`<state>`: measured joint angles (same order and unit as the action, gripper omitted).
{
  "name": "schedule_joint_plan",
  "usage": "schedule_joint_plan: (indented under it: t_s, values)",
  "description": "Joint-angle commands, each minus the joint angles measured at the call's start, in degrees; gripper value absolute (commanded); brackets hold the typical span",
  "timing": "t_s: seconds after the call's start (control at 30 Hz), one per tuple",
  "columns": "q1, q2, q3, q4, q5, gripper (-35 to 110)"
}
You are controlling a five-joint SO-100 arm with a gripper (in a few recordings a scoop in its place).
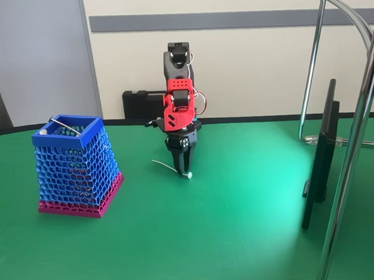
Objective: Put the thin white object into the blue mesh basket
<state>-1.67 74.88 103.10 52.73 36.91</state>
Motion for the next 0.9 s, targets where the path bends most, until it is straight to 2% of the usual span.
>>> schedule_joint_plan:
  t_s: [0.0, 0.87]
  values:
    - [-0.3, 0.3, -2.3, 0.4, -0.4, 16]
    - [-0.4, -7.4, -12.3, 6.9, -0.3, 15]
